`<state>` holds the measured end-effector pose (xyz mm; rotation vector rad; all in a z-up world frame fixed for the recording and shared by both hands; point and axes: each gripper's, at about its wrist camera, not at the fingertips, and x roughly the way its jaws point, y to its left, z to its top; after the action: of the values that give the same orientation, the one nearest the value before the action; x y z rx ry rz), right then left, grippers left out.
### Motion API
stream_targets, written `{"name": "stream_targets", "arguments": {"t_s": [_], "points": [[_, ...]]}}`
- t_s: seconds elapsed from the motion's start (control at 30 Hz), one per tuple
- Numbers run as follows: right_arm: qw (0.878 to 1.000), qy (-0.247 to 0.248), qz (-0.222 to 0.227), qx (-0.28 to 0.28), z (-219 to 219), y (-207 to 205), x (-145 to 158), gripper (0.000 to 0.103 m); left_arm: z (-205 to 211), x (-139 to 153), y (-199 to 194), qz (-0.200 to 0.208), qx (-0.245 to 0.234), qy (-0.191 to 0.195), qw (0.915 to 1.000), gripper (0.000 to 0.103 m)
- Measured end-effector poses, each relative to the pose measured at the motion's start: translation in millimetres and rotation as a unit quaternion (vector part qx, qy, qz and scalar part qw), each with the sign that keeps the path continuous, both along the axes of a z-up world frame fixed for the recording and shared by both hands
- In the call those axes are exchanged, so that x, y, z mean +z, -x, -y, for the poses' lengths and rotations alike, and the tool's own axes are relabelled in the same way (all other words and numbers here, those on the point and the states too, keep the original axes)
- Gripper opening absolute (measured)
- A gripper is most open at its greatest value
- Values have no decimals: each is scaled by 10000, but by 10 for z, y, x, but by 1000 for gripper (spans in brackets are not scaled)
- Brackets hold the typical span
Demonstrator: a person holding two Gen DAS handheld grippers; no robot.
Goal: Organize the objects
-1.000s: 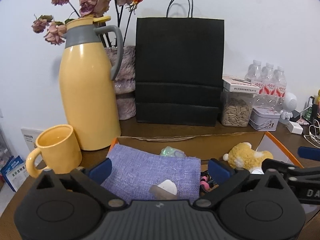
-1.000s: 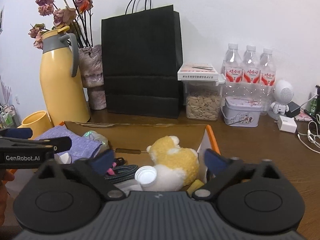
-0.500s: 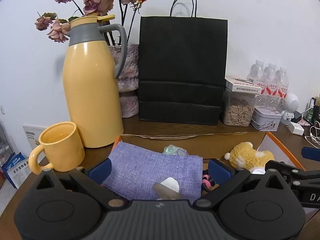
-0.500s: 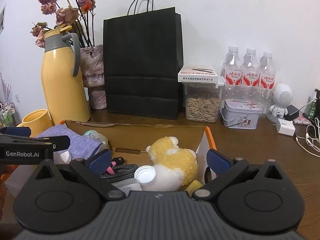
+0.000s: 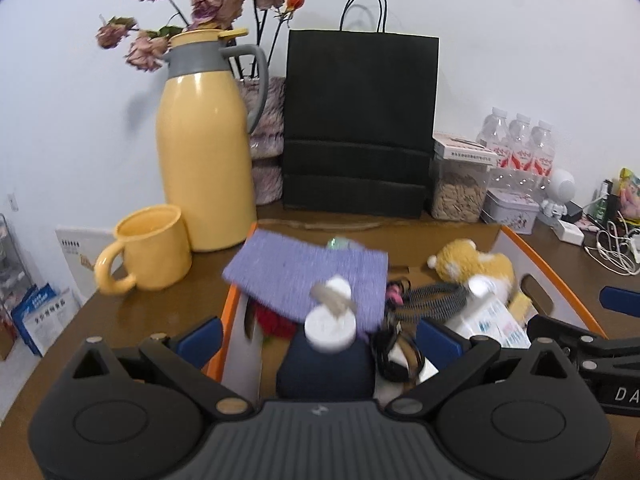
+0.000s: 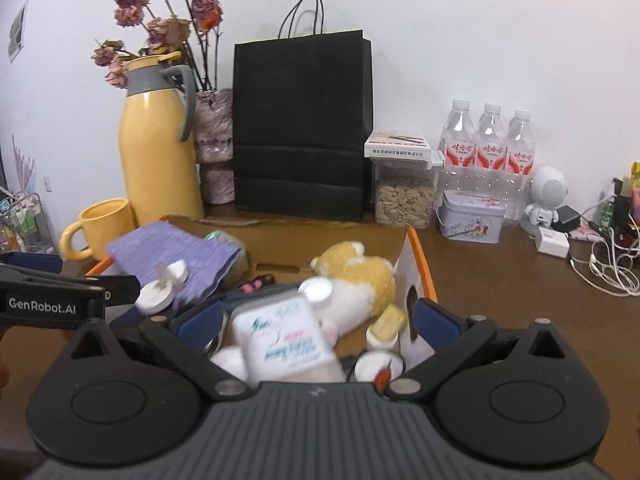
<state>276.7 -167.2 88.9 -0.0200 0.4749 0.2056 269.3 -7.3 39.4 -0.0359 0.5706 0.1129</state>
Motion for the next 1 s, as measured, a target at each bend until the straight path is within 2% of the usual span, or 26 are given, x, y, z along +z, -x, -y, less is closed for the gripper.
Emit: {"name": "stream_targets", "arguments": {"t_s": [0.53,0.73,1.0], "points": [[9995,-173,-244,-73,36,1016,-48,103,130,-18,1084,-198,-93,-125,9997,103],[9995,-147,-253,-95,29,1207,-21,103,164,-16,1275,-220,-140,-140,9996,103],[9996,-142,-233,-120,20,1282,3,103,181,13,1344,-183,-170,-149,9996,103]]}}
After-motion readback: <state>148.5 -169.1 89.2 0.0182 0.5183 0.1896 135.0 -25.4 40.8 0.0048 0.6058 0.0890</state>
